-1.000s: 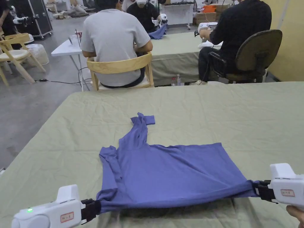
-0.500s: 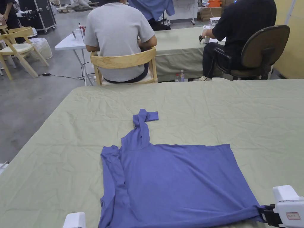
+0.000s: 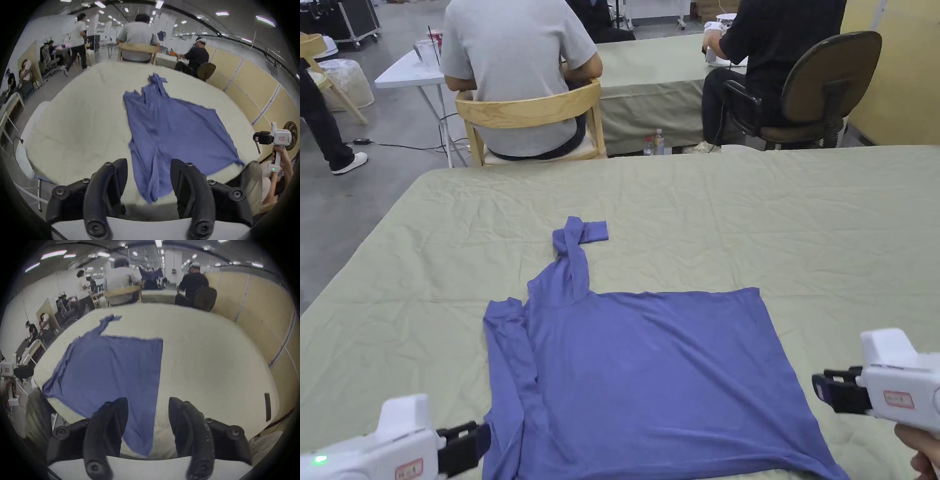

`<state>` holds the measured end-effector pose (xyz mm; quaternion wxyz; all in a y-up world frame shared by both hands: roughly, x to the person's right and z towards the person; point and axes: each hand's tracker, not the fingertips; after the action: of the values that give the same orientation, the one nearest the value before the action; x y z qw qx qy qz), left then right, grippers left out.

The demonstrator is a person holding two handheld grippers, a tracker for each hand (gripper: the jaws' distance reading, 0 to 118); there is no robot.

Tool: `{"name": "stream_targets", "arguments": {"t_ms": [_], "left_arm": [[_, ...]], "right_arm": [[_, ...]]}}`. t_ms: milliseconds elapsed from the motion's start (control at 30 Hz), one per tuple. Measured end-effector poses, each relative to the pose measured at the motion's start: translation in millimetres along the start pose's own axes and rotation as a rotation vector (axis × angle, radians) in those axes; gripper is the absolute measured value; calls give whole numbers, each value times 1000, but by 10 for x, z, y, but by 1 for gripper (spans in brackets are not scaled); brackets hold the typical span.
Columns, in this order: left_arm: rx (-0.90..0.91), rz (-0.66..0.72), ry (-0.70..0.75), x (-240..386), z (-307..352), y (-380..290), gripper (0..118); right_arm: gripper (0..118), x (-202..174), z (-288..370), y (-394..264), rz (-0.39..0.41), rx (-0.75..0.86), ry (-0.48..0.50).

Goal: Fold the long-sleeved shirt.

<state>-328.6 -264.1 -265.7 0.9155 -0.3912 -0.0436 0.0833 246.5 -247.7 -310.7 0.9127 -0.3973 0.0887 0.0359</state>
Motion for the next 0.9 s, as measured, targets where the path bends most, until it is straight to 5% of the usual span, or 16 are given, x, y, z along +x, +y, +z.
{"name": "stream_targets", "arguments": {"t_ms": [167, 267, 333, 367, 400, 567, 900], "left_arm": [[125, -38, 46, 303, 16, 538, 55], [173, -60, 48, 485, 6, 775, 40], [195, -67, 25, 584, -5, 904, 21], [206, -68, 16, 623, -15, 948, 7], [223, -73, 10, 643, -39, 998, 5], [192, -27, -97, 667, -217, 1148, 1], [-53, -221, -77, 751, -1202, 2013, 1]], "right_arm": [[56, -313, 110, 421, -14, 167, -52], [45, -490, 85, 616, -13, 200, -44], [34, -595, 50, 733, -16, 221, -38], [23, -638, 37, 776, -19, 232, -37], [6, -674, 26, 809, -21, 245, -33], [1, -768, -56, 927, -8, 268, -8], [1, -739, -594, 1135, 71, 142, 15]]}}
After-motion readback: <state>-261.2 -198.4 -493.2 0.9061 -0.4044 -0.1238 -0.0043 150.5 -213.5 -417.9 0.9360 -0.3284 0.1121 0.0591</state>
